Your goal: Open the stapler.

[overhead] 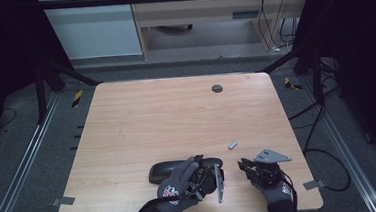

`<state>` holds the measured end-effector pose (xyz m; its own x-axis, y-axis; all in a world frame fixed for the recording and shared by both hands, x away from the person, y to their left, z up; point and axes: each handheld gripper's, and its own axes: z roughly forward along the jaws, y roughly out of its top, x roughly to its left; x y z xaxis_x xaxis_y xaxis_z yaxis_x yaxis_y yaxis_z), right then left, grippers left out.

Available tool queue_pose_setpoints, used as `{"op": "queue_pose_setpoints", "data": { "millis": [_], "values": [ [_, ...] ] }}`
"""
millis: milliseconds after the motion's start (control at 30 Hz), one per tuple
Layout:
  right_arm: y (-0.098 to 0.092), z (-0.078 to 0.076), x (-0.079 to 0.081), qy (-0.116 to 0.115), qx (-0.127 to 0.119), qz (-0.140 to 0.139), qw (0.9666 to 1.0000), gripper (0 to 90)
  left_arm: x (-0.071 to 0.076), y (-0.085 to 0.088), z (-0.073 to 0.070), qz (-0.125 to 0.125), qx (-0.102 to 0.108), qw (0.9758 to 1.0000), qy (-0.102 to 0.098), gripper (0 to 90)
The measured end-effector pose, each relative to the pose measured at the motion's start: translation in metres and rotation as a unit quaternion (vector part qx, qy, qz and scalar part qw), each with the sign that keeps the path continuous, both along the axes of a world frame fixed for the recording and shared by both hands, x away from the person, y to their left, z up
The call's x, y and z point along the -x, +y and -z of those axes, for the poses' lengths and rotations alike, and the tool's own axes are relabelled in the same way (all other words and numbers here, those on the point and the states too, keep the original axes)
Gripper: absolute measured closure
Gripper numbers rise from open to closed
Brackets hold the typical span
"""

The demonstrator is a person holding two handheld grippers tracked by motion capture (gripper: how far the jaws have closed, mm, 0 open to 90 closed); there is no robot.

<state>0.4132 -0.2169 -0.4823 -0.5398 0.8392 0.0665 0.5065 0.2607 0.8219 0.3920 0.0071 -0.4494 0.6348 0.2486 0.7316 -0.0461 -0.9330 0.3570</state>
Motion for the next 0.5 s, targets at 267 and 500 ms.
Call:
{"op": "queue_pose_setpoints", "data": {
  "millis": [267, 500],
  "values": [
    [0.008, 0.001, 0.001, 0.005, -0.002, -0.016, 0.9999, 82.9, 0.0, 0.0, 0.001, -0.004, -0.005, 0.9999, -0.01, 46.4],
    [0.012, 0.001, 0.002, 0.006, -0.006, -0.024, 0.9997, 86.4, -0.001, 0.0, 0.001, -0.006, -0.003, 0.9999, -0.013, 50.7]
  ]
}}
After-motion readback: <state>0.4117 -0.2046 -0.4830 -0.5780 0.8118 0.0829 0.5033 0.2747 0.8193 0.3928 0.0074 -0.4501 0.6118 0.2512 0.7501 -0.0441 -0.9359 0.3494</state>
